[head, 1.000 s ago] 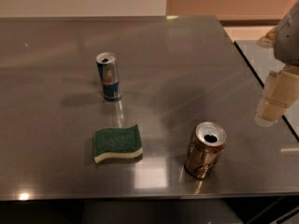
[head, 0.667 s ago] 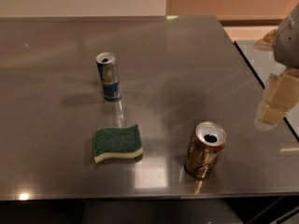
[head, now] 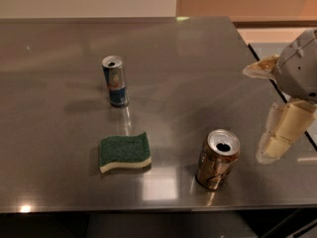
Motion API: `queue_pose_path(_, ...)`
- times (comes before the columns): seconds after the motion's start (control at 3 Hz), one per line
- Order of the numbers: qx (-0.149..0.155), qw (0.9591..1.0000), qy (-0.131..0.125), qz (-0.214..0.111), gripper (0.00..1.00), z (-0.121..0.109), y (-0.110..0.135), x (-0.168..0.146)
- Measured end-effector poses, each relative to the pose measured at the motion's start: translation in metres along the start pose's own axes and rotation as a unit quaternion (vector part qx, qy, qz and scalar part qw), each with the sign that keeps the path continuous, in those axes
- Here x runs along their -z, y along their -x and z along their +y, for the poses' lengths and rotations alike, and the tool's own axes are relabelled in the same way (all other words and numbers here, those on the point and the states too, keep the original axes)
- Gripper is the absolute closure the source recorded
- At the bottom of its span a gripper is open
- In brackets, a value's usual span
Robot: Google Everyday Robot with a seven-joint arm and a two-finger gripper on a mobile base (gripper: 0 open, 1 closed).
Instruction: Move orange can near redbull can
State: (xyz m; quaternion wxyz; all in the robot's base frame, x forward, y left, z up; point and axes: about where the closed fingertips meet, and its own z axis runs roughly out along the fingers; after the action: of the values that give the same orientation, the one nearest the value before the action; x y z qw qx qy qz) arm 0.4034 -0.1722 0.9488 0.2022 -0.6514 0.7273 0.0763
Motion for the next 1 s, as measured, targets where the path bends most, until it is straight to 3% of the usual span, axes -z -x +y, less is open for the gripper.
queue_pose_path(0.33,0.021,0.9985,0.031,-0.04,0.0,0.017,0.01,-0.024)
queue_pose_path(1.0,0.055,0.9914,0.085,-0.082,0.0,0.047,0.025,-0.057)
